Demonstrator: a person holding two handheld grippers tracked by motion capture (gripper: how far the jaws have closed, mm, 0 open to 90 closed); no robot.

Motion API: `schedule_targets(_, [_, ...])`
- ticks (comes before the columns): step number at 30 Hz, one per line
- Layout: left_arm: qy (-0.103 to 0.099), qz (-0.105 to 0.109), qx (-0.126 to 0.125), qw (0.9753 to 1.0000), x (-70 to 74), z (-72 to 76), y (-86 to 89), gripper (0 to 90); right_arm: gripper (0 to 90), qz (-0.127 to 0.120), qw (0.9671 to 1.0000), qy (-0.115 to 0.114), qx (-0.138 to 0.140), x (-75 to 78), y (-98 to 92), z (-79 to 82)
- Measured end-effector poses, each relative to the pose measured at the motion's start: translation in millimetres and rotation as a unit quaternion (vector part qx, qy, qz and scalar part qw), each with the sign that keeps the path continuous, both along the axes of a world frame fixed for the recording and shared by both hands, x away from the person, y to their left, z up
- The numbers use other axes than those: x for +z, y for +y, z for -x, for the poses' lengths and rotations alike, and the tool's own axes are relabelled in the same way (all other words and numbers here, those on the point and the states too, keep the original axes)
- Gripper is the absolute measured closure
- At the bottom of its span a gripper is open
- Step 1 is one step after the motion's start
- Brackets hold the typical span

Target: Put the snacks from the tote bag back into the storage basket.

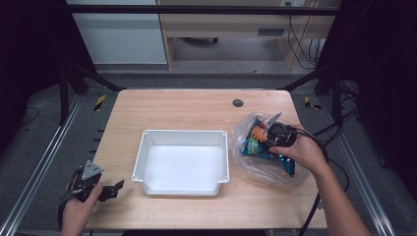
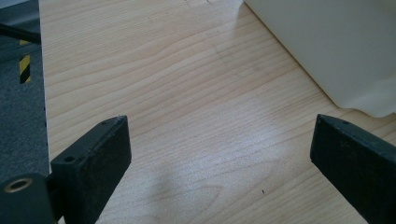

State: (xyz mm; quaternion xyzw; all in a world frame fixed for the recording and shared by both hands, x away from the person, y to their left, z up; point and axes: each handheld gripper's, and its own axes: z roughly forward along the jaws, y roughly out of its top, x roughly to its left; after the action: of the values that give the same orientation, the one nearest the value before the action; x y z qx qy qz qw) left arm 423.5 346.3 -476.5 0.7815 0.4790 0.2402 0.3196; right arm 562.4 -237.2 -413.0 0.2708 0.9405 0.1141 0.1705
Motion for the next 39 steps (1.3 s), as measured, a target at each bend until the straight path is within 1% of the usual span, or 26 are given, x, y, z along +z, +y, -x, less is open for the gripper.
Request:
schedule_targets(3, [0.0,0.0,0.001,1.0,0.0,0.0,0.4,4.9,37.0,-0.001,1.0,-0.003,-0.001,1.3,-2.9,1.1])
schedule_targets(6, [0.0,-0.001,-0.001,1.0,0.2,0.0,0.5,4.9,37.0,-0.005,0.9999,-0.007,-0.009,4.6,-6.8,3.8])
schedule_targets(7, [0.0,-0.001,-0.001,1.0,0.2,0.1,0.5,4.9,37.0,-0.006,0.9999,-0.011,-0.005,5.5,-8.1,4.2])
schedule_targets(9, [-0.001,0.0,0.0,1.0,0.1,0.0,0.2,4.9,37.1,-0.008,0.9998,-0.015,-0.01,8.7,-10.9,6.8])
schedule_targets(10, [0.0,0.0,0.0,1.0,0.0,-0.1,0.2,4.9,37.1,-0.01,0.9997,-0.017,-0.017,10.4,-12.8,8.8])
schedule_targets(11, [0.0,0.0,0.0,1.0,-0.1,-0.2,0.1,4.9,37.1,-0.01,0.9996,-0.022,-0.016,11.7,-15.6,9.5])
schedule_targets(13, [-0.001,0.0,0.0,1.0,0.1,-0.1,0.1,4.9,37.1,-0.012,0.9994,-0.023,-0.022,13.5,-18.3,11.7])
schedule_targets(15, [-0.001,0.0,0.0,1.0,0.5,0.2,0.4,4.9,37.1,-0.015,0.9993,-0.028,-0.02,16.2,-22.9,13.3])
schedule_targets(20, [-0.002,-0.001,0.002,1.0,0.5,0.2,1.1,4.9,37.1,-0.033,0.9979,-0.047,-0.031,25.6,-31.4,19.9])
schedule_targets(23, [-0.001,-0.001,0.002,1.0,0.4,0.1,1.0,4.9,37.1,-0.048,0.9961,-0.067,-0.032,33.5,-35.6,24.0])
schedule_targets(25, [0.0,0.0,0.0,1.0,0.2,0.1,0.5,4.9,37.2,-0.067,0.9942,-0.077,-0.035,39.3,-37.7,25.9])
schedule_targets(29, [-0.001,-0.002,0.0,1.0,0.7,0.5,1.0,4.9,37.2,-0.081,0.9914,-0.096,-0.039,51.3,-39.8,28.0])
schedule_targets(33, [-0.001,0.0,0.003,1.0,0.4,0.3,1.4,4.9,37.2,-0.088,0.9899,-0.105,-0.038,59.0,-37.8,30.2])
schedule_targets(35, [-0.001,0.0,0.003,1.0,0.4,0.3,1.3,4.9,37.3,-0.102,0.988,-0.109,-0.039,62.6,-36.3,31.4])
schedule_targets(36, [-0.001,0.0,0.003,1.0,0.4,0.3,1.2,4.9,37.3,-0.105,0.9871,-0.114,-0.04,64.8,-34.5,32.1])
schedule_targets(37, [-0.001,0.0,0.003,1.0,0.5,0.4,1.2,4.9,37.3,-0.108,0.9869,-0.113,-0.04,66.1,-33.3,32.5])
schedule_targets(39, [-0.002,0.0,0.003,1.0,0.5,0.4,1.3,4.9,37.3,-0.105,0.9865,-0.12,-0.041,69.7,-29.6,34.0])
